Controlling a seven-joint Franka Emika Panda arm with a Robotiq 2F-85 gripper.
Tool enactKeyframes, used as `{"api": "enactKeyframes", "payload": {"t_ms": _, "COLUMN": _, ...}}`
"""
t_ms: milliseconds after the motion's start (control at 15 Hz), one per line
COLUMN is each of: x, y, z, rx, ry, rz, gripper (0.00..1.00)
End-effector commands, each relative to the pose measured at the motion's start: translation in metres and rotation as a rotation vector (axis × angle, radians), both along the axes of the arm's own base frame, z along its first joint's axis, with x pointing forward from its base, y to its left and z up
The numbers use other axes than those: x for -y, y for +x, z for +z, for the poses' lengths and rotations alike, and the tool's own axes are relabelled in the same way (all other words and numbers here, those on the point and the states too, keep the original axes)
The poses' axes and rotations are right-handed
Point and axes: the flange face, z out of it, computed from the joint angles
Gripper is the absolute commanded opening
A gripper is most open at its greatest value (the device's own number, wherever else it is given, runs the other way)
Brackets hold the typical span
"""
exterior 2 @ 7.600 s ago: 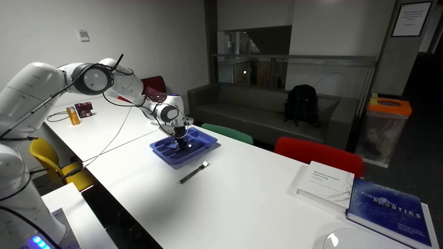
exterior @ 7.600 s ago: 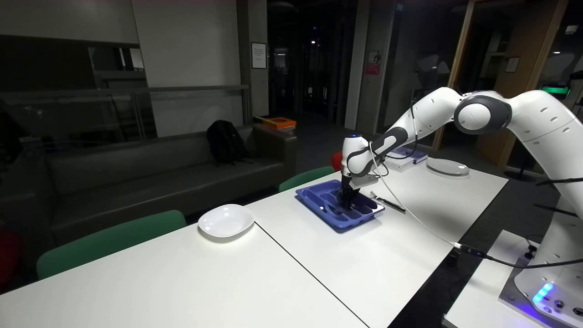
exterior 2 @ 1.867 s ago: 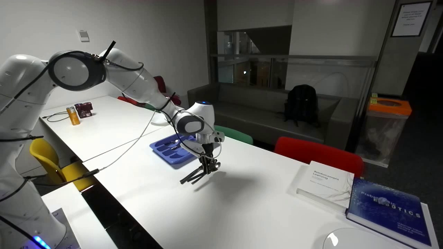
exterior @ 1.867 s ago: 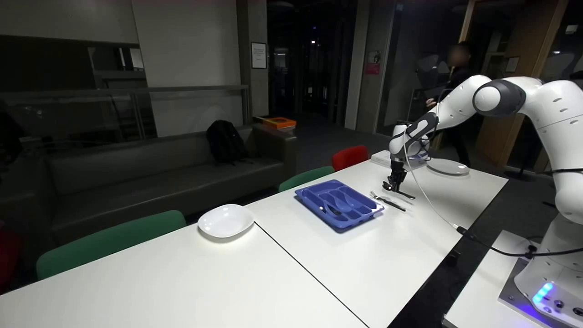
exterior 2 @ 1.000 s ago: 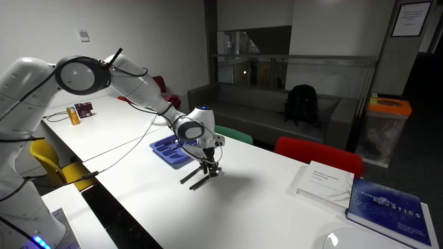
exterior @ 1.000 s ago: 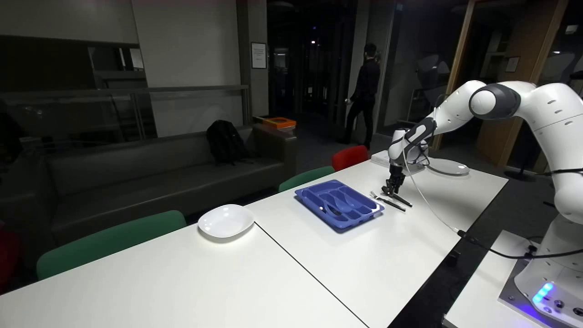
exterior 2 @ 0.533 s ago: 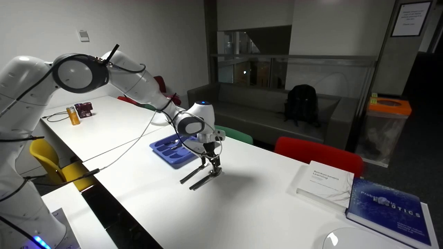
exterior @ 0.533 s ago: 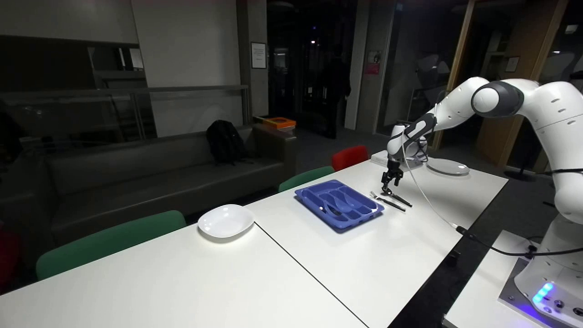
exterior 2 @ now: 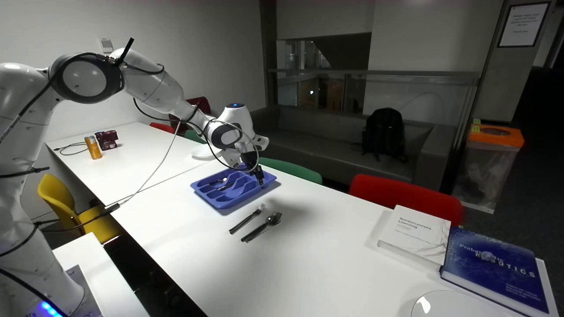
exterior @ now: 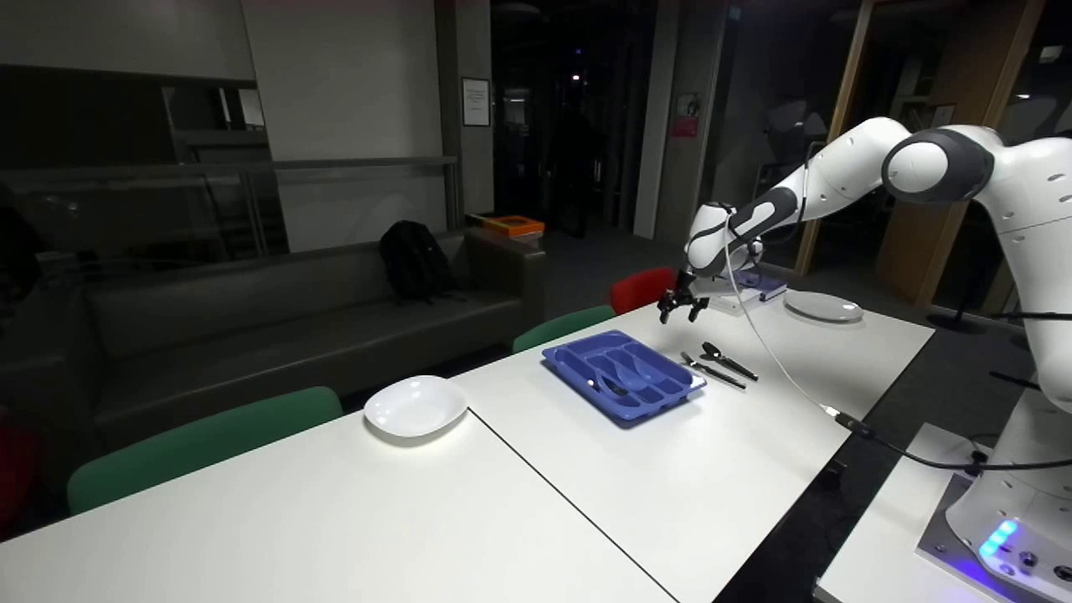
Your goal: Pick the cutlery in the rack and put them on the table
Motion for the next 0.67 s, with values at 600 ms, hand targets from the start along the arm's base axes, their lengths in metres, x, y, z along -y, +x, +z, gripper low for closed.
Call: {"api": "enactKeyframes", "payload": {"t_ms": 600, "x": -0.089, "y": 0.003, "z": -0.01, "rx": 0.0, "ry": 0.019, "rz": -0.056, "gripper": 1.0}}
